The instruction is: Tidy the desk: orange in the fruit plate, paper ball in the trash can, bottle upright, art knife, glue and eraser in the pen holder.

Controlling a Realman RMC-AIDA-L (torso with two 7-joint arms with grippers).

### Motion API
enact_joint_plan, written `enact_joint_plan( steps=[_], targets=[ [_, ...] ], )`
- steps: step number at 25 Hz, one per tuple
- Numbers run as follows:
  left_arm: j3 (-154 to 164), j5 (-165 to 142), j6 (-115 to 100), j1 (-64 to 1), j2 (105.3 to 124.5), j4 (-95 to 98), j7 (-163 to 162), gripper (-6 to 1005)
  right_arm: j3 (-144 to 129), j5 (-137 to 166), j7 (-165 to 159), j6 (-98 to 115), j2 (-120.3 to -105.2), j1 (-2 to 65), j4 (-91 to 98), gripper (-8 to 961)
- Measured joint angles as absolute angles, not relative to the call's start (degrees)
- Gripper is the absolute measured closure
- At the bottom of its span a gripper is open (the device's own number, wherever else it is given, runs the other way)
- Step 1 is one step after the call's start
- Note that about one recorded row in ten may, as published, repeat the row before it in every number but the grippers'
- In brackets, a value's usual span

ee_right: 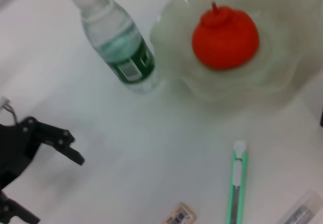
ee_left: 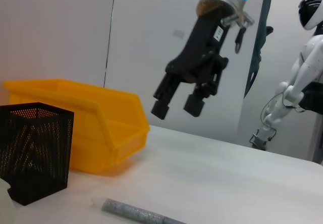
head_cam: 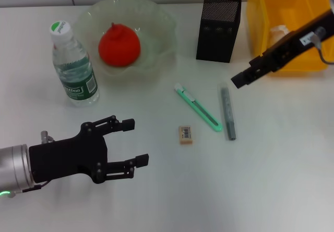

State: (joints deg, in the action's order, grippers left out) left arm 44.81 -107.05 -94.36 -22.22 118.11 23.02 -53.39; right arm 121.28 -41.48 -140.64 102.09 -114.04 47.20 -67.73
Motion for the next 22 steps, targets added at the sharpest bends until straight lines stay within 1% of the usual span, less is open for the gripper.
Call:
enact_joint_plan(
  steps=[2, 4, 7, 12, 15, 17, 19, 22],
  targets=[
    [44.8, -106.9, -94.4, -22.2, 118.12, 23.0, -53.4, 152, 118.8, -39.3, -143.0, 100.9, -114.58, 49.5, -67.6, 151],
    [44.8, -106.9, -94.4, -22.2, 118.12, 23.0, -53.4, 152, 117.5, -39.0, -143.3, 99.8, -114.79, 49.7, -67.3, 151],
    [44.7, -106.8, -94.6, -22.2, 118.13, 21.9, -53.4, 152, 113.0, -38.9, -143.7, 94.3, -115.38, 49.7, -65.3, 151],
    [44.7, -106.9, -94.6, -22.4, 118.13, 21.6, -53.4, 152, 105.0, -39.3, -142.8, 81.7, -116.85, 48.4, -61.9, 151],
    [44.8, -106.9, -94.4, -22.5, 118.13, 21.6, -53.4, 152, 102.6, -39.3, -142.3, 78.4, -117.14, 48.2, -60.8, 151],
    [44.8, -107.0, -94.4, -22.5, 118.12, 21.6, -53.4, 152, 100.1, -39.3, -141.1, 74.4, -117.84, 48.3, -58.7, 150],
    [44.8, -107.0, -94.4, -22.5, 118.12, 21.6, -53.4, 152, 99.5, -39.4, -141.0, 73.6, -118.1, 48.5, -58.2, 150],
    [44.8, -107.0, -94.4, -22.5, 118.12, 21.6, -53.4, 152, 96.9, -40.4, -141.5, 71.1, -118.99, 49.1, -55.9, 150]
  ],
)
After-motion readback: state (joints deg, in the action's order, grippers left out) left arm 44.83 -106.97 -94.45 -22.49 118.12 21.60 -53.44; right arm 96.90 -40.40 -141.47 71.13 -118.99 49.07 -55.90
